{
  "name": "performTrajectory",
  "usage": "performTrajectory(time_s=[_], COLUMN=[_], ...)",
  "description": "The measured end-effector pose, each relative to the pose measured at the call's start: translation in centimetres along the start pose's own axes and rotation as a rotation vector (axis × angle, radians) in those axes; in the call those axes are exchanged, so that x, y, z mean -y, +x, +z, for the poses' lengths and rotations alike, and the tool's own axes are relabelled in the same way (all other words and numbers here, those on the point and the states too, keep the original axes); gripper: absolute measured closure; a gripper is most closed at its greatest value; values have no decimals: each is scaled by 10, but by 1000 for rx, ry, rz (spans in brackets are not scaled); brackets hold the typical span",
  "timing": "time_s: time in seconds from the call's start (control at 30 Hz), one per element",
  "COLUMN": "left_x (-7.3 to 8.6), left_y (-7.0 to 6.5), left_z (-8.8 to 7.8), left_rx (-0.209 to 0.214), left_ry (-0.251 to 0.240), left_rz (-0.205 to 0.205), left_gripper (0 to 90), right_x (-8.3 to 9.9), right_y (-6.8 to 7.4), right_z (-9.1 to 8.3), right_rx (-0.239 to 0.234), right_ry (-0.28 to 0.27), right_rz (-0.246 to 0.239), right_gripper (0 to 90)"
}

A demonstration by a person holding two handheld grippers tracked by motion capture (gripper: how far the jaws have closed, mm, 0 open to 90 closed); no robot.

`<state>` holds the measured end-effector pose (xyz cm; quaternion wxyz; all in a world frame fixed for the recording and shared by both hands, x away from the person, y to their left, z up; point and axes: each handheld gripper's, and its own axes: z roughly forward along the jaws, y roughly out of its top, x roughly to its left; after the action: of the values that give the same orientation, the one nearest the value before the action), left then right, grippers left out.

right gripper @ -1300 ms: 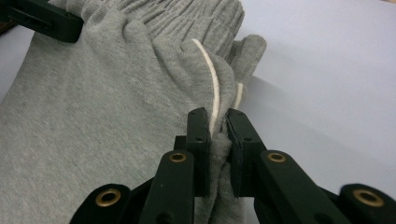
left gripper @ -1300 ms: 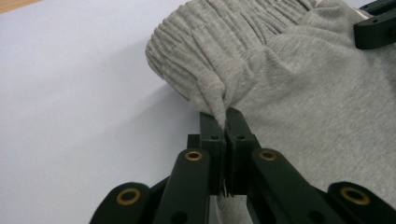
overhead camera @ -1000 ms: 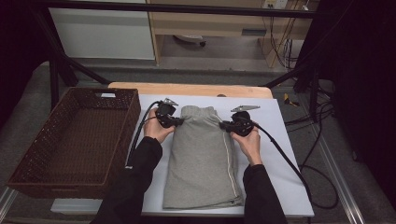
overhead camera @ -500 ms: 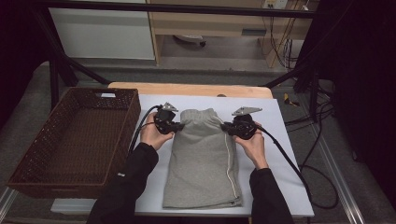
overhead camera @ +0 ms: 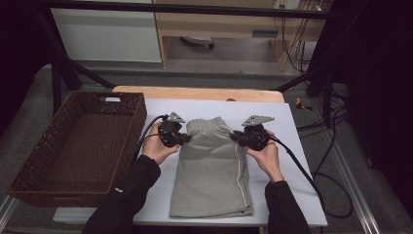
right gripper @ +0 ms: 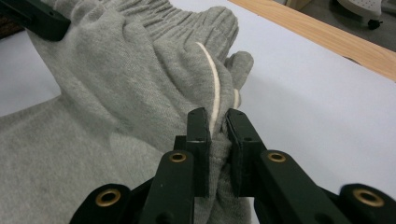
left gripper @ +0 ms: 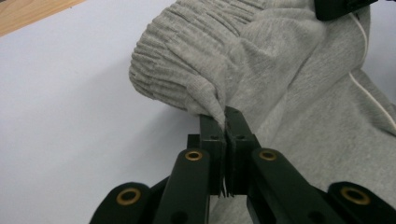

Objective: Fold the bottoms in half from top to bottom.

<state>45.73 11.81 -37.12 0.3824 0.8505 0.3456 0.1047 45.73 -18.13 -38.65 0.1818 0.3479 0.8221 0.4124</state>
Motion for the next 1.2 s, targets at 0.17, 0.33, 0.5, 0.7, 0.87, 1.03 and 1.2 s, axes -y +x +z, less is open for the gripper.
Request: performTrajectory(time_s=[0.17,0.33,0.5,0.7,0.87,1.03,1.2], left_x=[3,5,8,13,16,20,25], left_y=[-6,-8,-12,-17,-20,-24,-27], left_z=[-6,-9,-12,-18,-21,-22,-23], left_rx=[7,18,22,29,43,51,64], left_ry=[9,15,19,26,26,30,42], left_rz=[5,-2,-4,-2,-5,-3,-2], left_gripper=[882,882,882,882,882,882,882], right_x=[1,1,2,4,5,7,9], right_y=[4,8,13,20,25,28,32], right_z=[-5,-9,-14,-20,-24,-24,-24], right_rx=[-6,-15,-22,-32,-36,-33,-33], right_ry=[-1,2,4,4,6,20,31], right_rz=[-23,-27,-31,-49,-65,-87,-105], right_gripper=[808,808,808,808,807,807,807])
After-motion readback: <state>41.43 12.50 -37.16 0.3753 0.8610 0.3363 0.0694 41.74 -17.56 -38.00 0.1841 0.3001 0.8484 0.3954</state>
